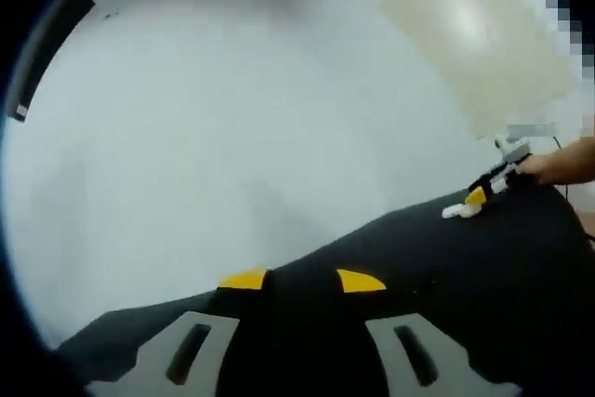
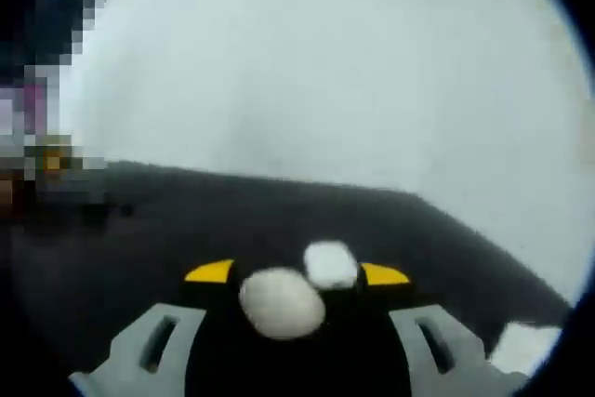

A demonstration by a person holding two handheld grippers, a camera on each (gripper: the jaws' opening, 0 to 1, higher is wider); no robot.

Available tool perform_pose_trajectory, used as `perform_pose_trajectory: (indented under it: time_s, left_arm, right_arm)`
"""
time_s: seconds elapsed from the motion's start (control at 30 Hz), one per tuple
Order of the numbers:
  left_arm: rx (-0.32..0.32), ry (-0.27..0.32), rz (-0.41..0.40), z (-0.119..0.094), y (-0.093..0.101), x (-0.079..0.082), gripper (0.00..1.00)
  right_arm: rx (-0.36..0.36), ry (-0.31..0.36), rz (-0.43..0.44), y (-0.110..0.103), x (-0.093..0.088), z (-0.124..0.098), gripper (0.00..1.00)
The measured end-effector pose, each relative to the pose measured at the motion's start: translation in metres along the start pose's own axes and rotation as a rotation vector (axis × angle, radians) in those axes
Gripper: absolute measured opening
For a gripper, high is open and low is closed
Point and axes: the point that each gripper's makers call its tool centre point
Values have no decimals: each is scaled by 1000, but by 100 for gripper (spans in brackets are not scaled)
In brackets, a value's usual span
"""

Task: Pick up three earphones and place each one into its charging case using tactile feedback, ensure that each earphone is properly inserted and securely positioned inside the case.

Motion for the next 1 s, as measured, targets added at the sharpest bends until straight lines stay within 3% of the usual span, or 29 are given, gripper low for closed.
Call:
perform_pose_trajectory:
  time_s: [0.1,0.2,0.23,0.3,0.37,0.47,0.53,0.6,0.67,0.73,0.77,0.8,0.9,0.93,1.0]
  left_arm:
    - [-6,10,-35,0,1,1,23]
    - [13,14,-54,0,-3,2,25]
    - [38,10,-49,0,-8,1,24]
    - [104,25,-14,-3,-20,5,24]
    - [124,27,-41,-5,-26,4,23]
    - [130,23,-76,-5,-30,1,22]
    - [135,28,-74,-6,-30,2,19]
    - [139,34,-73,-6,-32,3,19]
    - [145,35,-79,-6,-33,3,19]
    - [151,52,-87,-8,-36,6,19]
    - [156,61,-93,-7,-37,7,19]
    - [158,65,-96,-7,-38,8,19]
    - [156,64,-101,-7,-36,7,19]
    - [155,62,-99,-7,-35,7,19]
    - [148,65,-93,-7,-32,8,19]
  right_arm:
    - [145,29,24,-38,22,1,44]
    - [384,65,58,-99,44,1,43]
    - [495,55,64,-128,48,0,43]
    - [595,7,60,-164,49,3,43]
    - [669,-21,54,-198,49,8,43]
    - [721,-152,143,-239,37,12,43]
    - [687,-134,247,-265,41,18,43]
    - [663,-168,220,-284,34,24,44]
    - [669,-264,198,-305,20,28,50]
    - [705,-332,300,-331,18,31,58]
    - [707,-345,299,-337,17,32,62]
    - [685,-343,224,-340,13,39,64]
    - [534,-254,-26,-329,11,64,51]
    - [515,-231,-54,-329,11,70,45]
    - [525,-250,-48,-335,9,76,42]
Point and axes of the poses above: the point that each gripper's makers call its tool centre point, and the gripper's own axes: z roughly forward along the fingers, y roughly to its right, x roughly out of its top
